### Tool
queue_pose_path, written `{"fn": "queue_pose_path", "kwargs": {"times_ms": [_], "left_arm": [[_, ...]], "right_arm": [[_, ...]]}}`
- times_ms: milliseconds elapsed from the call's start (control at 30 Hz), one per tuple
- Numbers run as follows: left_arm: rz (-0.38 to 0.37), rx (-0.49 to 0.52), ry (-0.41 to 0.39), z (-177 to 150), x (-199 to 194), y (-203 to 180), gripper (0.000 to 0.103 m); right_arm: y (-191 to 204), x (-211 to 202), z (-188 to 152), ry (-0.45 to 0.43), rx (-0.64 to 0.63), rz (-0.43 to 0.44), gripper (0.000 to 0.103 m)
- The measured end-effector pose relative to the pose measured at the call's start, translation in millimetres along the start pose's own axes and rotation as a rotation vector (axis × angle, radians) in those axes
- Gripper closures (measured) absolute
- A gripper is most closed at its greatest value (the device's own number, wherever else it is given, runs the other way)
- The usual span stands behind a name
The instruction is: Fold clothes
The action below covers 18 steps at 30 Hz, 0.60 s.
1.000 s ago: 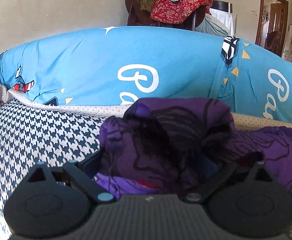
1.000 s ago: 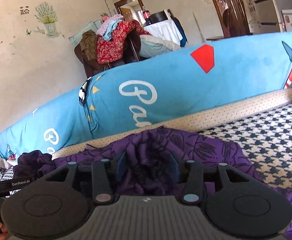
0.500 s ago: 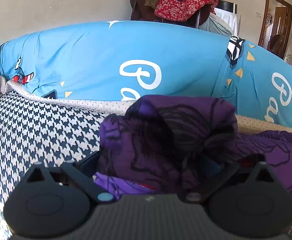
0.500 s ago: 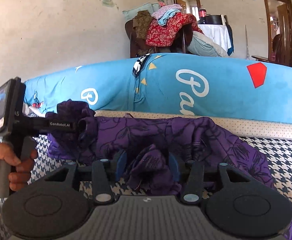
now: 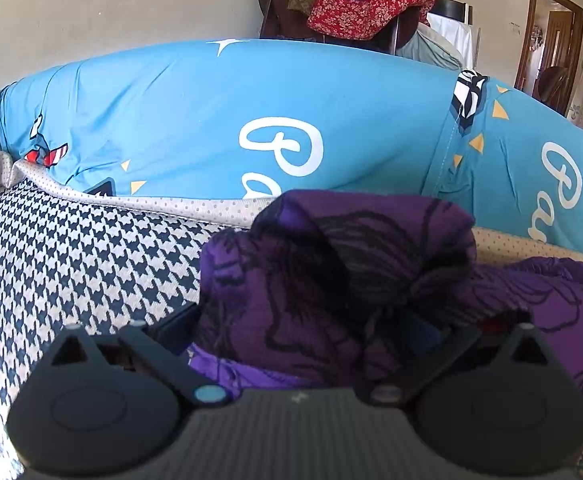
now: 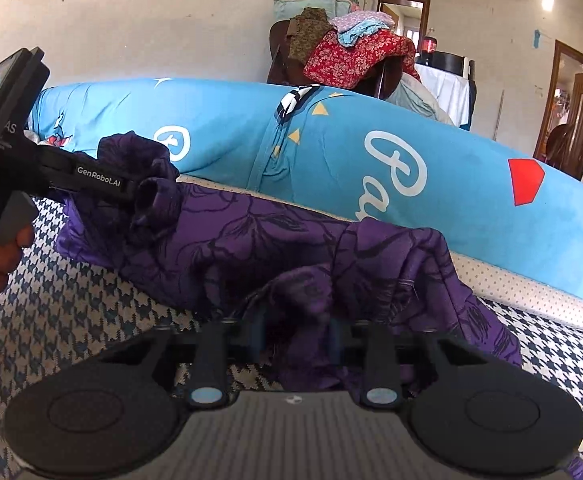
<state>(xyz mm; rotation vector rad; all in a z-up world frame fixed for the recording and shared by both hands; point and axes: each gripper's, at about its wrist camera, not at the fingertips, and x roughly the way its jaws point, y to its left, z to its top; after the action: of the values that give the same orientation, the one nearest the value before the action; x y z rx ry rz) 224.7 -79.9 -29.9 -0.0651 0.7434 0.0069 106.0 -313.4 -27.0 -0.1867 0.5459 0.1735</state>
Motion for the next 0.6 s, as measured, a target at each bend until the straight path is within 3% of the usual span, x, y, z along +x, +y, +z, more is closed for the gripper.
{"fn": "queue_pose_path", "kwargs": {"times_ms": [267,467,600], "left_arm": [[0.002,-0.017,-0.011,4.1,-23.8,8.5,0.0],[0.049,-0.071,-0.044,0.4,-55.4,28.6,0.0],[0.032,-0.139,-0.018,-11.1,-74.1,50.1,0.0]], "right_arm": [[-13.8,-39.3,18.6,-0.125,0.083,0.008,0.099],[-35.2,-87.5,30.9,-0.236,0.197,0.0,0.099],[-45.8,-109.3,27.7,-0.23,0.224,0.018,0.098]]}}
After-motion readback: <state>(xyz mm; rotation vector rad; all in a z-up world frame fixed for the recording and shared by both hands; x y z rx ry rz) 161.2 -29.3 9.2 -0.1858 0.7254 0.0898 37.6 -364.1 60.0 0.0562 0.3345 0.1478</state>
